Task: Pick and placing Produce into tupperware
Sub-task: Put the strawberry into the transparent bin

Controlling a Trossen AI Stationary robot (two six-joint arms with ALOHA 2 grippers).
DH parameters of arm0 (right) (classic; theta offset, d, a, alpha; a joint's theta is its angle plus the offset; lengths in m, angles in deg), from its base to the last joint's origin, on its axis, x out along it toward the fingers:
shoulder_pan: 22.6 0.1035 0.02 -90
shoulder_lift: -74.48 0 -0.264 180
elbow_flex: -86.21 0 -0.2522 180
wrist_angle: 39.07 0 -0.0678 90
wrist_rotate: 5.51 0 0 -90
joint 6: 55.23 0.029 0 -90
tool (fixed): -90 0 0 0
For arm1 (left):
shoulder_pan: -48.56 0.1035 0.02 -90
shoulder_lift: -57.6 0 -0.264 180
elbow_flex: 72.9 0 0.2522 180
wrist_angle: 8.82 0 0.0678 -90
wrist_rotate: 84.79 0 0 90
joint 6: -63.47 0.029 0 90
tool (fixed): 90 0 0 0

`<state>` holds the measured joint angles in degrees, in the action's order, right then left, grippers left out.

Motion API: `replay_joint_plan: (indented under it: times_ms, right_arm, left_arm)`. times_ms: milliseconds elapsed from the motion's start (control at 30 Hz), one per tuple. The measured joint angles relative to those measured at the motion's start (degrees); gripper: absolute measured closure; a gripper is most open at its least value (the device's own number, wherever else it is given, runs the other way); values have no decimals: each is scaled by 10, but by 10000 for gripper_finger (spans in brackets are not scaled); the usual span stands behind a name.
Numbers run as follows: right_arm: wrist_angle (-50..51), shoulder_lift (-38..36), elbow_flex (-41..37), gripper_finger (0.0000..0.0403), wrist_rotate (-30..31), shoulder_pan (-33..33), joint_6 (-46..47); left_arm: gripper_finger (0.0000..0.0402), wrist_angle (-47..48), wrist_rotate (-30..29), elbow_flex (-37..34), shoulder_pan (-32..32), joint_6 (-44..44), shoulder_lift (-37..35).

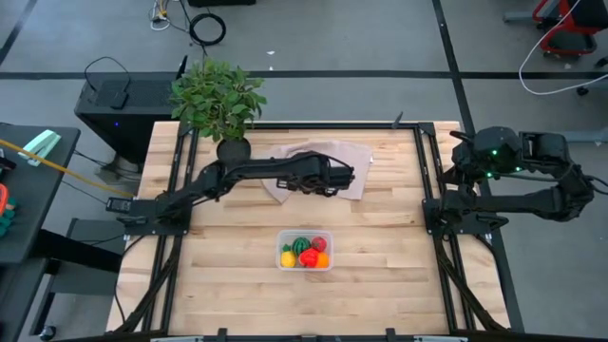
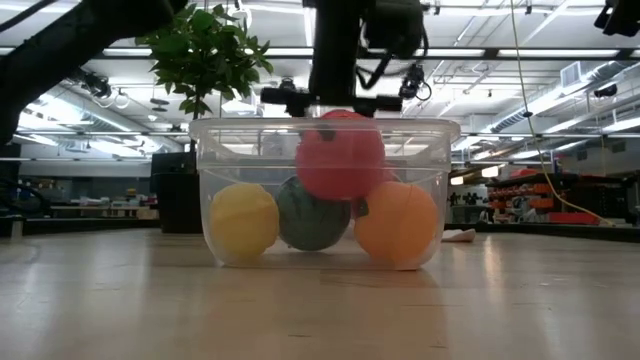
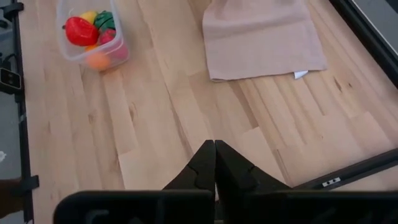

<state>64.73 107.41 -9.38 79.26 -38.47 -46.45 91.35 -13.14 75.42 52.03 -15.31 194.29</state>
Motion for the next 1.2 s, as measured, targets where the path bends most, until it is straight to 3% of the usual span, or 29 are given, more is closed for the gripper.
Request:
replay_joint_plan:
  times_ms: [200,300,633,1200]
  right_arm:
    - [0,0,0,395,-7,0,4]
    - [0,0,0,395,-14,0,12]
    - [0,0,0,393,-26,0,21]
    - [0,0,0,395,-26,0,33]
  left_arm:
    - [131,3,-97,0,-13,-21,31]
    - [121,5,-111,-1,-15,-26,42]
    - [115,-26,-9,-67,43,3,45]
    - [115,-38,-21,-67,87,70,44]
